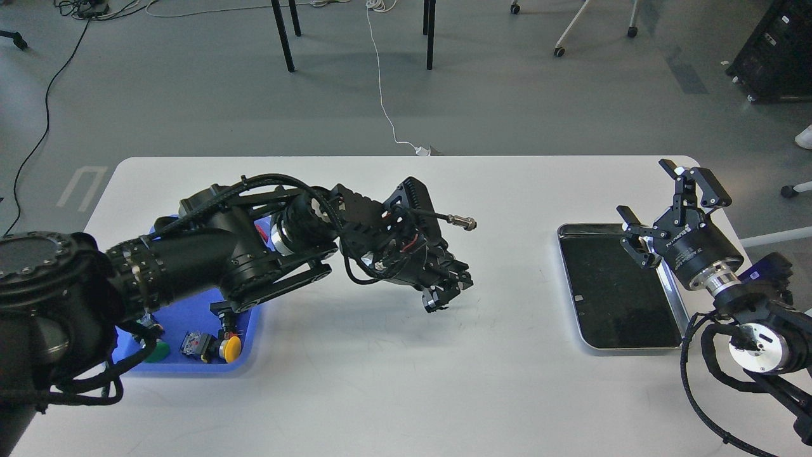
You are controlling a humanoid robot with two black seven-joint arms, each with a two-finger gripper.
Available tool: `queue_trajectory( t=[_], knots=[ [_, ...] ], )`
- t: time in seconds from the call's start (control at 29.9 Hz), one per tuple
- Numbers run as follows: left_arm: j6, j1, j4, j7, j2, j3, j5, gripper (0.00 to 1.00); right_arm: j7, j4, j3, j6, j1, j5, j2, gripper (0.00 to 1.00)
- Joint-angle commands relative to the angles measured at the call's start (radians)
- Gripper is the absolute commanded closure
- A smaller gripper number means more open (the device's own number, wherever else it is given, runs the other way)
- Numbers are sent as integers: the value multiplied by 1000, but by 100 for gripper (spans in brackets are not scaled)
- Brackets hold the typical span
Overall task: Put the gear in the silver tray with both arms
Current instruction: 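Carry the black gear with the left gripper toward the table center, then release the gear on the table and pull the left arm back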
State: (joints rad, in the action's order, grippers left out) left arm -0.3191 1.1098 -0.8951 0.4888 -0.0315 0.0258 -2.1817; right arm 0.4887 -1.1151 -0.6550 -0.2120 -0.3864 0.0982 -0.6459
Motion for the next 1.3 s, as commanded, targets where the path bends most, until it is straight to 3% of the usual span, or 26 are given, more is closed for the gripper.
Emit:
queue_trajectory(
  t=[0.0, 0.4, 0.57, 0.67, 0.77, 0.9, 1.04, 1.14, 1.27],
  knots=[
    [3, -8, 57, 0, 32, -40, 0, 86, 0, 1, -3, 0, 3, 0, -6, 1],
    [3, -61, 73, 0, 32, -46, 0, 86, 0, 1, -8, 0, 7, 0, -17, 1],
    [2, -61, 74, 0, 32, -47, 0, 81, 0, 0, -8, 0, 7, 0, -17, 1],
    [3, -62, 88, 0, 32, -46, 0, 70, 0, 0, -8, 0, 7, 0, -17, 1],
    [2, -56, 88, 0, 32, -44, 0, 42, 0, 0, -8, -1, 7, 1, -17, 1],
    [3, -50, 82, 0, 32, -34, 0, 20, 0, 0, -9, -1, 7, 0, -17, 1],
    [17, -48, 65, 0, 30, -4, 0, 18, 0, 0, -11, -3, 7, 1, -17, 1],
    [41, -48, 7, 0, -40, 106, 16, 13, 0, -2, -11, -3, 7, 1, -17, 1],
    [46, -71, -57, 0, -160, 238, 306, 3, 0, -3, -11, -9, 7, 1, -17, 1]
  ],
)
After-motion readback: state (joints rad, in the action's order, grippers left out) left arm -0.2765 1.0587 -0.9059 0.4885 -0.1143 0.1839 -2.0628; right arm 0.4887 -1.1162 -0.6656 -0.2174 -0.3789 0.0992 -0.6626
